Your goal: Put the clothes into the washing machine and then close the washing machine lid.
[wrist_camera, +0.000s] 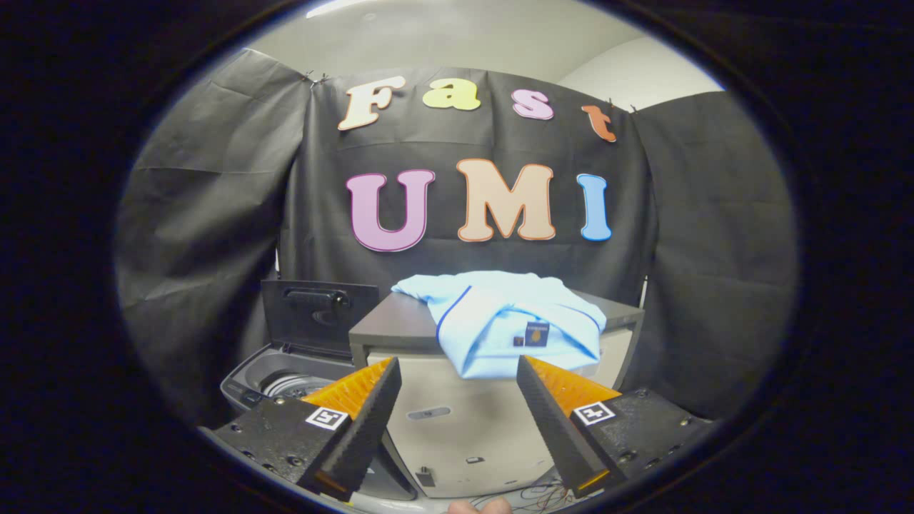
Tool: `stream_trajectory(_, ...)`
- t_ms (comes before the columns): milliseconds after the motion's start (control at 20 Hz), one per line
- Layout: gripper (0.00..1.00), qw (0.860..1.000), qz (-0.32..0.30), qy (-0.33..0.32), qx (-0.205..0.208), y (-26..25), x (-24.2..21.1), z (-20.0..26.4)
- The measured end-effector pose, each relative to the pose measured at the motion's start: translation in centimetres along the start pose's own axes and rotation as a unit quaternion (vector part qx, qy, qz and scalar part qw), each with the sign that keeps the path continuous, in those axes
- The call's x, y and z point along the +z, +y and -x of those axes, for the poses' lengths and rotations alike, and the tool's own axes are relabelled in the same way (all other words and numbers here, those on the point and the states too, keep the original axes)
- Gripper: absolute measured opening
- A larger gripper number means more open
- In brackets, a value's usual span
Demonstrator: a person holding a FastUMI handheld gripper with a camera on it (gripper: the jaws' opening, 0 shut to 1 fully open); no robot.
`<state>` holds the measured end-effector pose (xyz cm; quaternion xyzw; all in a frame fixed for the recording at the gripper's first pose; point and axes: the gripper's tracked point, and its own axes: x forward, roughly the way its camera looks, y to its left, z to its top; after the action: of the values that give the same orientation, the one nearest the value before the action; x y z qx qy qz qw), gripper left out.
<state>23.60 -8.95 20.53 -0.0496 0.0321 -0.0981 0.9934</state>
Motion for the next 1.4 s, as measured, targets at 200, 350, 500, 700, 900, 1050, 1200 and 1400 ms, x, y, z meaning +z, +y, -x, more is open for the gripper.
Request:
stream_trajectory(200, 1.0, 1.0, 0.001, 0.008, -0.012, -1.5, 1.9, -3.7)
stream_trajectory(350, 1.0, 0.999, -0.008, 0.024, -0.019, -2.9, 2.7, -6.8)
stream_trajectory(500, 1.0, 0.999, -0.014, 0.041, -0.032, -4.9, 2.9, -9.7)
stream_trajectory(700, 1.0, 0.993, -0.06, 0.091, -0.04, -6.3, 1.5, -12.9)
stream_trajectory(900, 0.98, 0.984, -0.076, 0.152, -0.058, -6.9, -0.7, -14.6)
stream_trajectory(1050, 0.85, 0.984, 0.013, 0.171, -0.037, -6.1, -0.8, -14.8)
stream_trajectory(1200, 0.46, 0.983, -0.025, 0.177, -0.033, -4.7, -0.6, -15.4)
stream_trajectory(1400, 0.14, 0.98, -0.033, 0.192, -0.045, -4.8, -0.8, -15.5)
